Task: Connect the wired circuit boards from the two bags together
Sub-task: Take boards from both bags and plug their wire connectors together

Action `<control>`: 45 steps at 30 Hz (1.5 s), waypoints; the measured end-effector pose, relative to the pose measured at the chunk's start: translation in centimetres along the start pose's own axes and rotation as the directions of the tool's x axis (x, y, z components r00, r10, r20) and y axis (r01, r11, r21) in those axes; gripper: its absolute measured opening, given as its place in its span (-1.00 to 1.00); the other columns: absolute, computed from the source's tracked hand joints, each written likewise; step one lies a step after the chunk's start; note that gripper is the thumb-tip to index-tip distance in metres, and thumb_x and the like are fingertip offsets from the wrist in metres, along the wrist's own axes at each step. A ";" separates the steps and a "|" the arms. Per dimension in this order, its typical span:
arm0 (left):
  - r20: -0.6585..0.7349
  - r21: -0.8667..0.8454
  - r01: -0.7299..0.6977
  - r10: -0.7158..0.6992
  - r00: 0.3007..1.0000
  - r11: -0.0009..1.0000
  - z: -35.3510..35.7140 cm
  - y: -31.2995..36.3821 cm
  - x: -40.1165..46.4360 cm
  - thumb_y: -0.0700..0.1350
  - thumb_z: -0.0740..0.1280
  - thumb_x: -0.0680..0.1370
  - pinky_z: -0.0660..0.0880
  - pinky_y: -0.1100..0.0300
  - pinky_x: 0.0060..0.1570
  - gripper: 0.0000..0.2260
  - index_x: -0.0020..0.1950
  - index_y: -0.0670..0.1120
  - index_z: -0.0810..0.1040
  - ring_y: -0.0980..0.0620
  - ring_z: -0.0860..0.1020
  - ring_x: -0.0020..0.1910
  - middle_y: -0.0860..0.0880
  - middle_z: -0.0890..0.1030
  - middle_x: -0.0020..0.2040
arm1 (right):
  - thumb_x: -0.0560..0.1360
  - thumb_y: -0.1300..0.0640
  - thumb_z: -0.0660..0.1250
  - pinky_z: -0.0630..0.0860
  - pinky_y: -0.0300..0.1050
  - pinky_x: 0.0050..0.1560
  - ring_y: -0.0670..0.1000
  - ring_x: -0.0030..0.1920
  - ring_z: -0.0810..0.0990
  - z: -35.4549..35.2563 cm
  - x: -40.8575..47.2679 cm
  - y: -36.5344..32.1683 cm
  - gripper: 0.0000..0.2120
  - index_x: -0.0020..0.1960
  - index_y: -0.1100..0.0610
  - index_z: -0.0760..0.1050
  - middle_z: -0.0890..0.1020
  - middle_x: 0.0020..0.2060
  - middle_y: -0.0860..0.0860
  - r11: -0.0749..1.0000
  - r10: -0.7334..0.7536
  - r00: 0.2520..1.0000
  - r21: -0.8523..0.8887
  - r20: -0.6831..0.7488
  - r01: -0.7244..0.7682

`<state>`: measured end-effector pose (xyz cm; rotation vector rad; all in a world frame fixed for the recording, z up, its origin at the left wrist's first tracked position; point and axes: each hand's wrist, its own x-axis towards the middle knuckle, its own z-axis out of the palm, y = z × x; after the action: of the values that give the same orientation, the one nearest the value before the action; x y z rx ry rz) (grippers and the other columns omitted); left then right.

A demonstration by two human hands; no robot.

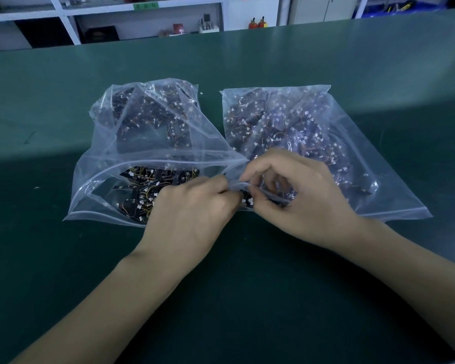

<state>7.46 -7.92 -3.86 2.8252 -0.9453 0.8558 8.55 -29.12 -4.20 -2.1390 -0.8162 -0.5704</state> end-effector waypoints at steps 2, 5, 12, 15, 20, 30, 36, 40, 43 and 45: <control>-0.036 -0.024 -0.034 0.033 0.999 0.999 0.2 -0.3 -0.2 -0.08 0.59 0.54 0.51 0.03 -0.53 -0.93 -0.10 -0.01 0.74 -0.10 0.66 -0.27 0.00 0.58 -0.25 | 0.45 0.37 0.49 0.49 -0.24 -0.19 0.01 -0.27 0.56 0.0 0.0 0.0 -0.74 0.09 0.12 0.65 0.63 -0.11 -0.09 1.000 0.016 1.000 -0.004 0.015 -0.016; -0.125 -0.084 -0.072 0.061 0.990 0.994 0.3 -1.0 -0.6 0.03 0.38 0.67 0.53 0.03 -0.50 -0.80 -0.05 0.01 0.75 -0.06 0.65 -0.26 0.03 0.58 -0.25 | 0.47 0.37 0.48 0.49 -0.27 -0.18 0.00 -0.25 0.57 -0.1 0.0 0.1 -0.74 0.09 0.11 0.65 0.63 -0.10 -0.12 0.999 0.031 0.999 -0.007 0.017 -0.031; -0.206 -0.565 0.011 -0.154 0.966 0.825 1.0 -1.8 -1.4 -0.01 0.56 0.59 0.50 0.27 -0.21 -0.85 -0.07 -0.08 0.78 0.15 0.57 -0.27 0.07 0.64 -0.22 | 0.52 0.21 0.44 0.57 0.02 -0.18 0.02 -0.20 0.62 0.0 -0.1 0.0 -0.86 0.08 0.11 0.64 0.62 -0.09 -0.12 0.998 0.053 0.995 0.026 0.079 -0.055; -0.194 -0.658 0.072 -0.261 0.946 0.750 1.0 -1.7 -1.4 0.02 0.54 0.60 0.49 0.24 -0.29 -0.80 -0.11 -0.08 0.72 0.09 0.59 -0.33 0.10 0.62 -0.31 | 0.56 0.23 0.43 0.57 0.02 -0.14 0.02 -0.13 0.63 0.0 -0.1 0.1 -0.88 0.09 0.16 0.67 0.64 -0.05 -0.08 0.998 0.000 0.993 0.070 0.122 -0.009; -0.138 -0.759 0.088 -0.291 0.947 0.646 0.9 -1.1 -1.4 0.02 0.50 0.60 0.46 0.23 -0.37 -0.77 -0.12 -0.12 0.64 0.07 0.57 -0.46 0.12 0.56 -0.43 | 0.55 0.24 0.53 0.53 -0.01 -0.21 0.04 -0.22 0.57 0.4 -0.2 0.1 -0.89 0.05 0.23 0.68 0.64 -0.06 0.01 0.991 -0.067 0.992 0.121 0.105 0.054; -0.084 -0.867 0.115 -0.371 0.925 0.485 0.9 -1.0 -1.5 0.19 0.50 0.56 0.50 0.18 -0.32 -0.75 0.14 0.11 0.60 0.01 0.59 -0.40 0.07 0.65 -0.32 | 0.57 0.26 0.53 0.52 -0.14 -0.19 -0.02 -0.20 0.62 1.1 -0.2 0.2 -0.95 0.03 0.19 0.71 0.69 -0.10 -0.03 0.974 0.007 1.000 0.225 0.018 -0.011; -0.150 -0.815 0.118 -0.403 0.903 0.567 1.0 -1.0 -1.4 -0.14 0.57 0.56 0.54 0.21 -0.30 -0.90 -0.02 -0.12 0.70 0.09 0.66 -0.27 0.18 0.68 -0.16 | 0.60 0.20 0.50 0.53 -0.12 -0.17 -0.02 -0.22 0.62 0.9 -0.2 0.1 -0.95 0.06 0.13 0.68 0.70 -0.12 -0.07 0.960 0.109 0.993 0.265 -0.038 -0.095; -0.158 -0.792 0.138 -0.417 0.895 0.595 1.0 -1.1 -1.4 -0.14 0.56 0.55 0.57 0.14 -0.28 -0.90 -0.02 -0.14 0.71 0.05 0.68 -0.21 0.13 0.71 -0.12 | 0.60 0.20 0.50 0.51 -0.19 -0.15 -0.05 -0.21 0.60 0.9 -0.1 0.0 -0.95 0.05 0.12 0.68 0.67 -0.15 -0.15 0.960 0.103 0.993 0.266 -0.057 -0.085; -0.175 -0.765 0.142 -0.414 0.893 0.629 1.1 -1.5 -1.4 -0.08 0.56 0.56 0.56 0.07 -0.28 -0.88 -0.03 -0.12 0.72 0.02 0.68 -0.22 0.09 0.72 -0.12 | 0.60 0.18 0.50 0.49 -0.25 -0.15 -0.09 -0.22 0.59 0.9 -0.1 -0.1 -0.94 0.06 0.14 0.68 0.66 -0.13 -0.19 0.961 0.103 0.993 0.264 -0.064 -0.083; -0.187 -0.743 0.137 -0.399 0.898 0.656 1.1 -1.7 -1.4 -0.07 0.55 0.58 0.54 0.06 -0.29 -0.87 -0.05 -0.12 0.73 0.01 0.66 -0.24 0.09 0.72 -0.14 | 0.60 0.19 0.50 0.48 -0.27 -0.13 -0.10 -0.22 0.58 0.9 -0.1 0.0 -0.94 0.06 0.14 0.68 0.66 -0.12 -0.22 0.963 0.106 0.993 0.256 -0.059 -0.087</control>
<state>8.02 -6.01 -5.35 1.9787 -0.5881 0.6875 8.57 -28.45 -4.85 -1.9021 -0.7006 -0.4630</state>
